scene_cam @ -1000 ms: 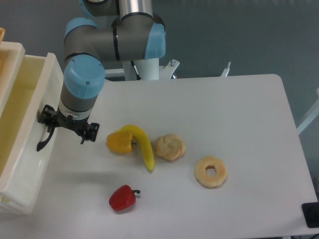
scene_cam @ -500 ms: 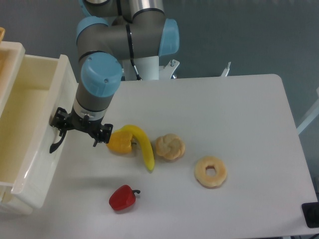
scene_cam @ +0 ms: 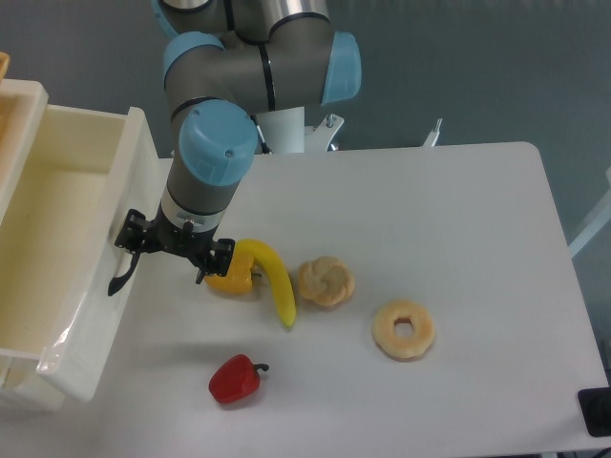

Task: Slide open the top white drawer
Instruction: 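Hold the drawer handle while pausing with the drawer partly open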

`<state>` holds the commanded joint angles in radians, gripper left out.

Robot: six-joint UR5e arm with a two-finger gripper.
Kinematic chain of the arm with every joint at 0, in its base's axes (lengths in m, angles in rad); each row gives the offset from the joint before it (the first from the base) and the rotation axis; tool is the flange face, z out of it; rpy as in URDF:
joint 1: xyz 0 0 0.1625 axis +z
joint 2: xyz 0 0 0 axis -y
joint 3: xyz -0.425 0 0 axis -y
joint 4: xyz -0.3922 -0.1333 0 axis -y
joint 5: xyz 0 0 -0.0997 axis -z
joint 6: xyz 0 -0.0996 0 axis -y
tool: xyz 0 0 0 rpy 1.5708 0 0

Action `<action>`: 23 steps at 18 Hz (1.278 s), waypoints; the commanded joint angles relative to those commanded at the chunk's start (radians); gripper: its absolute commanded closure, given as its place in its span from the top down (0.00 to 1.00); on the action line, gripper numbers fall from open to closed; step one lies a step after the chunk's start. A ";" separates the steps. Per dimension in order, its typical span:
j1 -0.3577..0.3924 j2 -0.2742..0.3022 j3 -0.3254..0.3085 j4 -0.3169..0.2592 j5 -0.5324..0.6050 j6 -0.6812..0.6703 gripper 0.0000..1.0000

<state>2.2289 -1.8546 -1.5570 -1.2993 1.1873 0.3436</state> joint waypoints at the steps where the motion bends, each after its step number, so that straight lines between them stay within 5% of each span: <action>1: 0.000 0.000 0.000 0.000 0.000 0.000 1.00; 23: -0.002 -0.005 -0.012 -0.011 -0.012 -0.003 1.00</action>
<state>2.2273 -1.8592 -1.5693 -1.3100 1.1750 0.3405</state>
